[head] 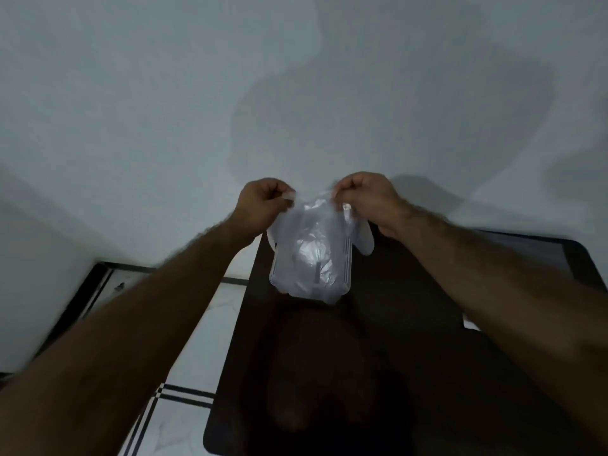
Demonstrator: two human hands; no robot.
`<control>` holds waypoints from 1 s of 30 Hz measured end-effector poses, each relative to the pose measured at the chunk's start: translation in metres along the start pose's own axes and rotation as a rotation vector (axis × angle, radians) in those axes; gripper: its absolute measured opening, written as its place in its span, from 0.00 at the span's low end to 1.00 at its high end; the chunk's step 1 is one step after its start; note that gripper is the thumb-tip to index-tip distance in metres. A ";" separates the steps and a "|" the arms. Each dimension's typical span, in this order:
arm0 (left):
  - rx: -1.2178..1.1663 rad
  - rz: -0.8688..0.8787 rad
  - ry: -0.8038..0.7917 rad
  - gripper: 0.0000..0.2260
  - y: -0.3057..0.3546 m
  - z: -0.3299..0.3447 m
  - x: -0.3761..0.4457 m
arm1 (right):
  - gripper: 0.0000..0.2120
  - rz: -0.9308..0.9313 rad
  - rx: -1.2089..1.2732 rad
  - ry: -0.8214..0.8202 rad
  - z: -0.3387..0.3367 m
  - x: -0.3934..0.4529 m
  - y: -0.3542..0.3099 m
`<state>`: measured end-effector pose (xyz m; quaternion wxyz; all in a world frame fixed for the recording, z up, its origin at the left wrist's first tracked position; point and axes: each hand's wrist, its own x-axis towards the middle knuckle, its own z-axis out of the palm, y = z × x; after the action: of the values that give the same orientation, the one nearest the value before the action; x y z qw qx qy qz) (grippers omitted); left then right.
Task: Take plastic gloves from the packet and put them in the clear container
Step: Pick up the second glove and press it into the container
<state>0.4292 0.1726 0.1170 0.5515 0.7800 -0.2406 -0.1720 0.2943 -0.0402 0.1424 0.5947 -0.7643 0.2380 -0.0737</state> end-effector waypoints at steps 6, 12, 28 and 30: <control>-0.015 0.080 -0.041 0.05 -0.004 -0.002 0.082 | 0.04 -0.040 0.002 0.138 -0.001 0.060 -0.010; -0.012 0.254 -0.003 0.04 0.007 -0.004 0.097 | 0.03 -0.268 -0.025 0.223 -0.011 0.065 -0.012; 0.557 0.575 -0.223 0.09 -0.085 -0.001 0.044 | 0.05 -0.652 -0.882 -0.080 0.018 0.021 0.109; 0.629 0.605 -0.299 0.09 -0.098 0.001 0.049 | 0.04 -0.583 -0.939 -0.167 0.024 0.027 0.116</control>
<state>0.4874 0.1714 0.0242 0.2728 0.7706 -0.5751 -0.0326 0.2952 -0.0518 0.0213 0.1620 -0.9846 -0.0239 -0.0606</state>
